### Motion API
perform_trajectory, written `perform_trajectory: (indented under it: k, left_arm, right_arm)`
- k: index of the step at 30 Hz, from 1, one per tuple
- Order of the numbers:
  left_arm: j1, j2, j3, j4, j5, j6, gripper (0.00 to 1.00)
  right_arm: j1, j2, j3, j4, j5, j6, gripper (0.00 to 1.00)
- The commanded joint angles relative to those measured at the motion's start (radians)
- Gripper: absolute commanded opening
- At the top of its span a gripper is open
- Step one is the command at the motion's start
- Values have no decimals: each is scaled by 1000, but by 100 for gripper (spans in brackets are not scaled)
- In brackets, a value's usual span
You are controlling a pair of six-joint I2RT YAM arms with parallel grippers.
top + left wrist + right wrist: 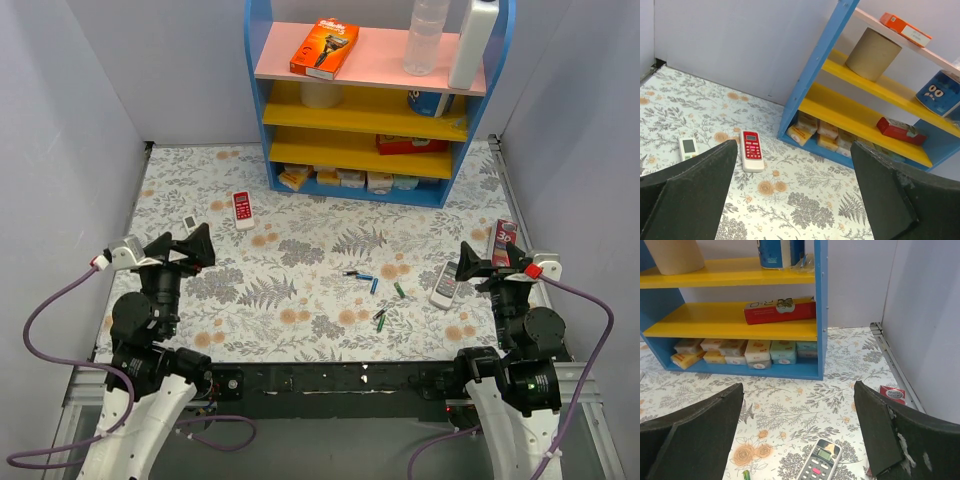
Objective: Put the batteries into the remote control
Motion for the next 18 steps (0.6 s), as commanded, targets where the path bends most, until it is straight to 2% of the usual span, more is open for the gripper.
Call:
perform_trajectory:
  k: [1, 7, 12, 18]
  left_arm:
    - [11, 80, -4, -15, -16, -31, 98]
    - [15, 267, 28, -84, -91, -114, 98]
    - [18, 551, 124, -185, -131, -175, 98]
    - [22, 859, 250, -248, -42, -184, 98]
  right_arm:
    - [19, -31, -4, 55, 35, -7, 98]
    - [40, -42, -12, 57, 42, -4, 98]
    - [65, -42, -16, 52, 38, -5, 98]
    - [83, -74, -32, 63, 17, -20, 98]
